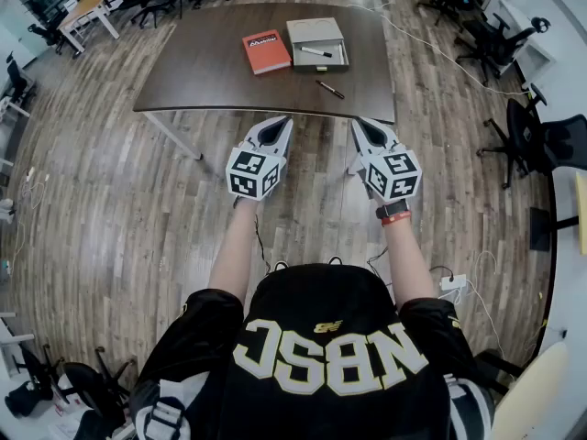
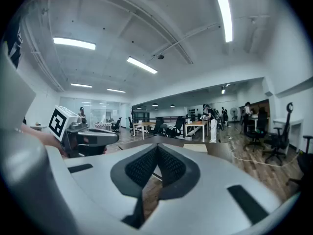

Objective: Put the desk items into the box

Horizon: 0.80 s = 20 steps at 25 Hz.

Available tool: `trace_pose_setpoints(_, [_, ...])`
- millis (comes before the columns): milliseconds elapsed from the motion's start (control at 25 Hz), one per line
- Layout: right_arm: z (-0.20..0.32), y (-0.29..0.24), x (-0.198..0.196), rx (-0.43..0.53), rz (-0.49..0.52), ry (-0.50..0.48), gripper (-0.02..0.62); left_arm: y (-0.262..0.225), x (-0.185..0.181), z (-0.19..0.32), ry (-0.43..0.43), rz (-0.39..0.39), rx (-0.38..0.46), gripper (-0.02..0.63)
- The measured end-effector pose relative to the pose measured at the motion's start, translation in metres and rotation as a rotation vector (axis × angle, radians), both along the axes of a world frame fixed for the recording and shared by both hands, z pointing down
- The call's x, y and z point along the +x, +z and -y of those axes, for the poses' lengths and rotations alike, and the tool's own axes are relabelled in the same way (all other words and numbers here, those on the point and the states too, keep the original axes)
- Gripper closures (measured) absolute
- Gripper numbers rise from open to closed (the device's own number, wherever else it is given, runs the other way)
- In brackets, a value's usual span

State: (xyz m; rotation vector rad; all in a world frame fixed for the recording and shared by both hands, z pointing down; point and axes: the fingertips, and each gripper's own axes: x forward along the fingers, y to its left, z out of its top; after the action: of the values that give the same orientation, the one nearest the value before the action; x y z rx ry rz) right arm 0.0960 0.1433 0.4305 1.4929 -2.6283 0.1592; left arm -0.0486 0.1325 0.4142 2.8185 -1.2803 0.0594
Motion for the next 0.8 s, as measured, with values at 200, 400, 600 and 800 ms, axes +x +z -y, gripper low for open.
trace_pose_setpoints(200, [-0.003,0.005,0.02,-0.002,-0.008,-0.051,0.588,0.005,0.036,-0.006,-0.026,-0.019,-0.006,0.592])
trace_pose_setpoints(400, [-0.005,0.014,0.04,-0.032,0.097,-0.043,0.588,0.012,0.059,-0.009,-0.074,-0.028,-0.016,0.592])
trace_pose_setpoints(600, [-0.015,0.036,0.043,-0.075,0.16,-0.062,0.588,0.028,0.077,-0.024,-0.128,-0.015,-0.024,0.592])
trace_pose_setpoints(800, [-0.014,0.049,0.051,-0.094,0.169,-0.055,0.588,0.038,0.081,-0.024,-0.144,-0.008,-0.061,0.592])
